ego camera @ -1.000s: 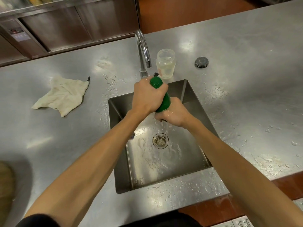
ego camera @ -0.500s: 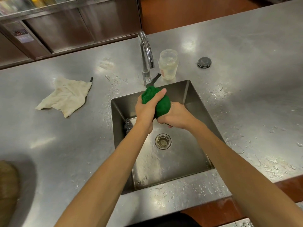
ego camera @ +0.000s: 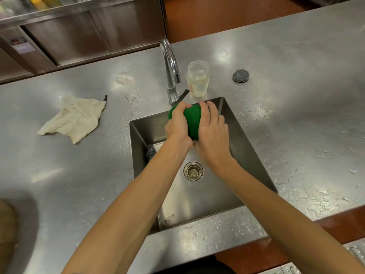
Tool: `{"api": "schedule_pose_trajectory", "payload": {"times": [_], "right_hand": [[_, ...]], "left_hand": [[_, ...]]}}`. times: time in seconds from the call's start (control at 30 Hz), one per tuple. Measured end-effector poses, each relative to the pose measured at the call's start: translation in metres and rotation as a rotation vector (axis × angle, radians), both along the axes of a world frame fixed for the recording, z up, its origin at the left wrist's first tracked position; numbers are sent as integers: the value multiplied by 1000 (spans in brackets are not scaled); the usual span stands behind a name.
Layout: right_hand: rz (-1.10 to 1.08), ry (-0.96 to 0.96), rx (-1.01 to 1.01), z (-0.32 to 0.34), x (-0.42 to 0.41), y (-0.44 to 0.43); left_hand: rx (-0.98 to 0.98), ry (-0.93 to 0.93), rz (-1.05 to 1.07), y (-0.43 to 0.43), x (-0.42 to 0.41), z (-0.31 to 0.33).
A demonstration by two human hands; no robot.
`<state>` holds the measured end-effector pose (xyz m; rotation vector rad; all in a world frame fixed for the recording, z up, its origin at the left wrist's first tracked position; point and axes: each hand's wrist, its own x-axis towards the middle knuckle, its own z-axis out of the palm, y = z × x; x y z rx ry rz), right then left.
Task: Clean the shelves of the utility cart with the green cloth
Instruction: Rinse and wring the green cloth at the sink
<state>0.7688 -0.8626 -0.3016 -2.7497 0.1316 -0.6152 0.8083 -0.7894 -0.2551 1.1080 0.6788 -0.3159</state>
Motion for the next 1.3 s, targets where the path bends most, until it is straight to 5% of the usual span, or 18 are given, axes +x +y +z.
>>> {"api": "schedule_pose_trajectory", "payload": {"times": [0.23,0.57,0.87,0.97,1.07,1.23,1.3], "right_hand": [[1,81,185,11,10,-8],[341,378,889,41,23,-21],[474,661,1310,39,21,-29],[442,700,1209,36,22,-29],[342,681,878,30,23,-27],[310,-14,159,3,-8,-19],[258,-61,-71,-9,-22,-6]], "left_hand": [[217,-267,-127,8,8,2],[286,-604,-315,5,19,33],[300,-614,-459,8,26,31],[215,-504,-320,6,25,19],[93,-334,-94,8,26,7],[5,43,118,25,34,-13],[-29,126,31,30,34,-16]]}}
